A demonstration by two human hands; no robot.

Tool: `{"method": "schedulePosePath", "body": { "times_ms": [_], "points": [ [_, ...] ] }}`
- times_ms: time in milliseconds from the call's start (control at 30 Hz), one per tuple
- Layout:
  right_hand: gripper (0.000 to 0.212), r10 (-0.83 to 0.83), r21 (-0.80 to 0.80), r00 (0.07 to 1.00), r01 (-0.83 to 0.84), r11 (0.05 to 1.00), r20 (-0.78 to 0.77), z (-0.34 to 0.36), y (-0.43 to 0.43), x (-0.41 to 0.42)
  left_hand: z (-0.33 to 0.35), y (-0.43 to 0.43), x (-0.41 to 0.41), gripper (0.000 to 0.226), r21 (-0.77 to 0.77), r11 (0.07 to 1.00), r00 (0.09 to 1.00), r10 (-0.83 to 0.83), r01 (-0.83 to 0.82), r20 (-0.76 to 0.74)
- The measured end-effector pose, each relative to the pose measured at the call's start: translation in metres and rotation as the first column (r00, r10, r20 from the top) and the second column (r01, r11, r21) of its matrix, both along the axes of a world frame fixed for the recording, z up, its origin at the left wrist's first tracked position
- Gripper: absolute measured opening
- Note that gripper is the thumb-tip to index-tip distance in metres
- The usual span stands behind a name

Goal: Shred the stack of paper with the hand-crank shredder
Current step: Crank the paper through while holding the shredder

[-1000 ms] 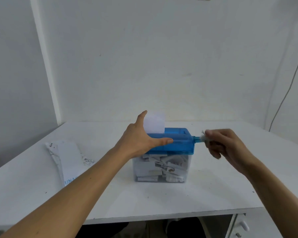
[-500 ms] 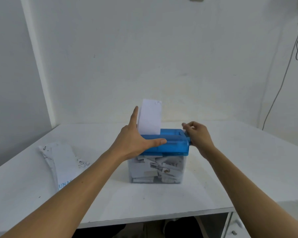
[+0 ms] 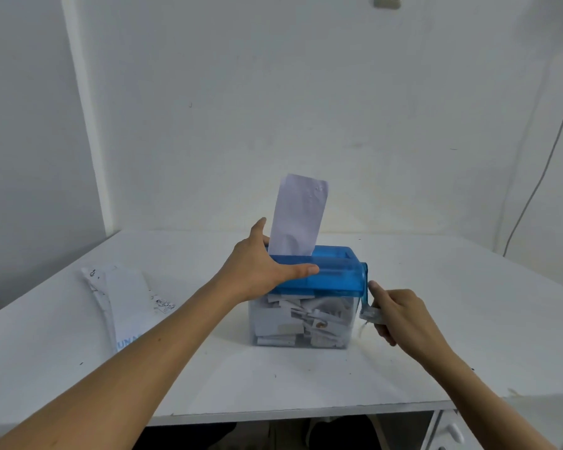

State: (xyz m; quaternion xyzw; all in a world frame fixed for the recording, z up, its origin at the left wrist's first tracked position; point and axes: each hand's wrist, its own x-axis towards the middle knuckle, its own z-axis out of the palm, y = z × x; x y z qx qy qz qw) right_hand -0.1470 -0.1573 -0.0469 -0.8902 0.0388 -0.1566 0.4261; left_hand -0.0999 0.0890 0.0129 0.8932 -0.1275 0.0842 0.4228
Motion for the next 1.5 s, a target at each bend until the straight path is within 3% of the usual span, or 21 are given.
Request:
{"method": "schedulePosePath", "body": {
  "times_ms": [167,233,333,533,667,833,1067,1133,1200,1267,1400,1500],
  "points": [
    [0.049,0.123,0.116,0.992,-0.125,0.985,0.026,0.015,-0.002,-0.026,0.0,0.002,0.0,0.125,0.004,0.999,0.999,-0.033,0.033,0.019],
    [0.041,0.195,0.08,0.98,-0.197,0.977,0.034,0.026,-0.007,-0.031,0.0,0.003,0.002,0.123,0.002,0.999,0.999,-0.039,0.039,0.013],
    [0.042,0.258,0.136,0.958,-0.275,0.952,0.126,0.046,-0.007,-0.03,-0.001,0.004,0.003,0.11,-0.004,0.999,0.999,-0.045,0.045,0.016],
    [0.049,0.009,0.149,0.959,-0.053,0.987,0.284,0.074,0.004,0.005,0.0,0.004,0.005,0.104,-0.005,0.998,0.998,-0.056,0.057,0.027],
    [0.043,-0.027,0.184,0.95,-0.032,0.982,0.31,0.089,0.002,0.031,-0.001,0.004,0.006,0.097,0.004,0.998,0.998,-0.056,0.056,0.041],
    [0.035,-0.064,0.226,0.938,-0.015,0.974,0.341,0.098,0.005,0.068,0.0,0.004,0.004,0.108,0.025,0.999,0.998,-0.048,0.047,0.047],
    [0.049,-0.159,0.222,0.955,0.104,0.969,0.248,0.087,0.008,0.093,0.003,0.004,0.001,0.109,0.032,0.998,0.997,-0.054,0.053,0.047],
    [0.049,-0.132,0.073,0.982,0.122,0.99,0.135,0.082,0.007,0.093,0.003,0.004,0.0,0.11,0.036,0.997,0.997,-0.064,0.063,0.039],
    [0.041,-0.115,-0.209,0.989,0.094,0.973,-0.092,0.061,0.009,0.092,0.0,0.004,0.001,0.107,0.022,0.997,0.996,-0.071,0.07,0.045],
    [0.032,-0.144,-0.312,0.964,0.069,0.947,-0.225,0.036,0.009,0.088,0.0,0.002,0.0,0.101,0.018,0.998,0.996,-0.062,0.061,0.063],
    [0.022,-0.143,-0.241,0.957,0.081,0.967,-0.253,0.018,0.008,0.064,0.0,0.001,0.0,0.087,-0.005,0.996,0.992,-0.09,0.091,0.088],
    [0.04,-0.099,-0.084,0.968,0.082,0.993,-0.231,0.01,0.008,0.042,0.003,0.001,-0.001,0.077,-0.008,0.994,0.991,-0.106,0.107,0.077]
  ]
}}
